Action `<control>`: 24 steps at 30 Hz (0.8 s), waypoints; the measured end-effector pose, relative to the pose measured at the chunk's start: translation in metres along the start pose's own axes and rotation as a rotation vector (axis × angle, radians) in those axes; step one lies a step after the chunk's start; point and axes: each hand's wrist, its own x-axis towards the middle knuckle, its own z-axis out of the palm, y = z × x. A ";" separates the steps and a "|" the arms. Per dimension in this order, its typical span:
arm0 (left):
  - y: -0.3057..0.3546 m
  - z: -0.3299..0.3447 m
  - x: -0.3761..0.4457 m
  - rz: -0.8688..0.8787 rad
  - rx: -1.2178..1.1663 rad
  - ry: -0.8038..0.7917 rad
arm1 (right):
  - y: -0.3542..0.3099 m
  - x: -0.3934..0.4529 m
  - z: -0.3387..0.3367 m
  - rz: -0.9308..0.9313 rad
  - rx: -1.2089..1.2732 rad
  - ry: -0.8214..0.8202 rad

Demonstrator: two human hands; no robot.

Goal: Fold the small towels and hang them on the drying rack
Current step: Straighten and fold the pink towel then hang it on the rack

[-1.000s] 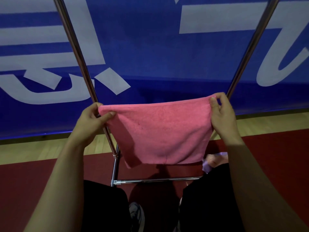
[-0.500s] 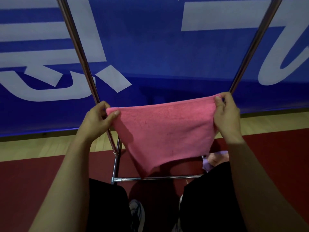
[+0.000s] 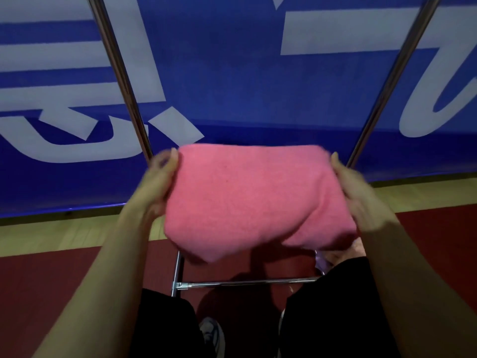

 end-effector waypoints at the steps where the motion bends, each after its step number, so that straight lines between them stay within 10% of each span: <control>1: -0.011 0.003 0.005 -0.205 0.011 -0.181 | 0.007 0.003 0.002 0.185 -0.104 -0.049; 5: -0.024 0.003 0.005 -0.335 0.252 -0.437 | 0.015 -0.003 -0.008 0.475 -0.230 -0.199; 12: -0.008 -0.020 0.003 -0.040 0.074 0.002 | -0.006 -0.011 -0.020 0.207 0.135 -0.125; 16: -0.010 -0.017 0.003 -0.043 0.207 0.016 | 0.012 -0.016 -0.010 0.305 -0.503 -0.321; 21: -0.009 -0.015 0.008 0.093 0.116 0.084 | 0.003 -0.004 -0.003 0.040 0.016 -0.128; 24: -0.007 -0.020 0.017 -0.090 -0.001 0.120 | 0.006 0.005 -0.011 0.122 -0.093 -0.098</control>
